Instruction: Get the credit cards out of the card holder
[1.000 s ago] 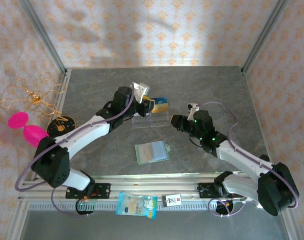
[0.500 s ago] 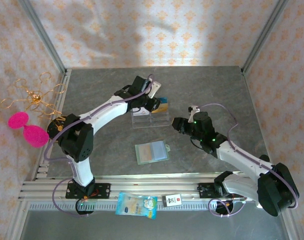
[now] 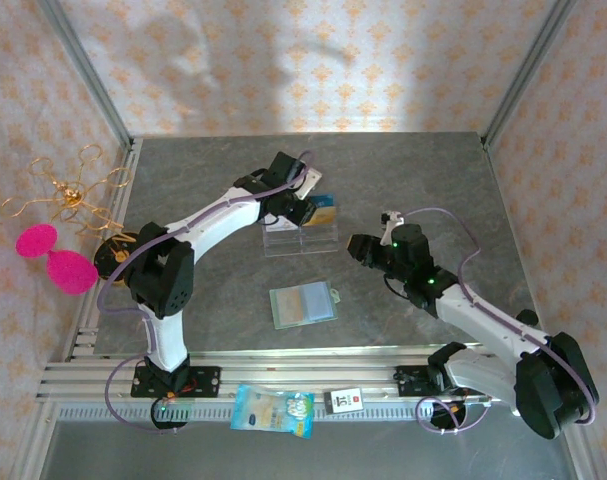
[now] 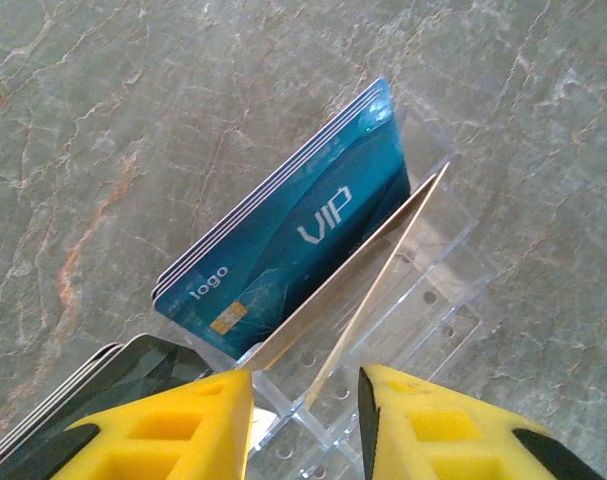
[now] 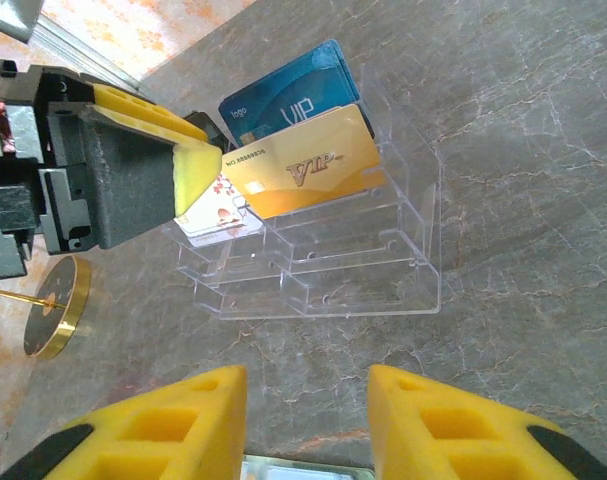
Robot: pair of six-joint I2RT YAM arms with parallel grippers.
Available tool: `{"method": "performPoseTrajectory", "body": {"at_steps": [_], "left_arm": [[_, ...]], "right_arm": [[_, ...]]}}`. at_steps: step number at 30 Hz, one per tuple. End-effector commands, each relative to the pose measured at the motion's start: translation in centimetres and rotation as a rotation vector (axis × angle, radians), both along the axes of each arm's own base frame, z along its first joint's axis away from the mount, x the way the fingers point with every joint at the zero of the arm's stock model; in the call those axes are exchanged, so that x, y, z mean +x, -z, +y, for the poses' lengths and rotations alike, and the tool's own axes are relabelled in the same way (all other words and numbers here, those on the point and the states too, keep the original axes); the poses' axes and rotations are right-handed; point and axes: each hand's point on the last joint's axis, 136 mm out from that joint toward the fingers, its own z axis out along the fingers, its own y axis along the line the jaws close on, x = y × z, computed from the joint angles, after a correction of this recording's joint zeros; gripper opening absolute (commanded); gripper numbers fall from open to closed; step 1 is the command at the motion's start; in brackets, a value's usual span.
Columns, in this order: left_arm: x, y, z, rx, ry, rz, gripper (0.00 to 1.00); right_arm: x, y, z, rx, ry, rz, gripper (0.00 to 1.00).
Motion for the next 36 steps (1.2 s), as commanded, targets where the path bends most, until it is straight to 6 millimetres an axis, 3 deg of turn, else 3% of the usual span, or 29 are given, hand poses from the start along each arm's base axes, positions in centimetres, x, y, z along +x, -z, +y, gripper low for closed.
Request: {"method": "performPoseTrajectory", "body": {"at_steps": [1, 4, 5, 14, 22, 32, 36], "left_arm": [[0.1, -0.2, 0.2, 0.057, 0.025, -0.010, 0.33], [0.0, -0.5, -0.2, 0.054, 0.050, -0.015, 0.31], [0.1, 0.5, -0.3, 0.067, 0.056, 0.002, 0.31], [0.2, 1.3, -1.2, 0.078, 0.100, 0.035, 0.26], [0.0, 0.9, -1.6, 0.073, 0.135, 0.033, 0.16], [-1.9, 0.3, -2.5, 0.022, 0.221, 0.057, 0.00], [-2.2, -0.5, -2.4, 0.016, 0.229, 0.041, 0.00]], "right_arm": [[0.0, -0.4, -0.3, 0.003, -0.004, -0.028, 0.36], [0.0, -0.4, -0.3, 0.003, -0.005, -0.027, 0.36], [0.0, -0.4, -0.3, 0.005, -0.006, -0.027, 0.36], [0.1, -0.4, -0.3, 0.002, -0.003, -0.027, 0.36], [0.1, -0.3, -0.4, -0.001, -0.001, -0.027, 0.36], [0.2, 0.0, -0.6, -0.007, 0.002, -0.019, 0.36], [0.2, -0.2, -0.6, -0.006, 0.003, -0.024, 0.36]]}}
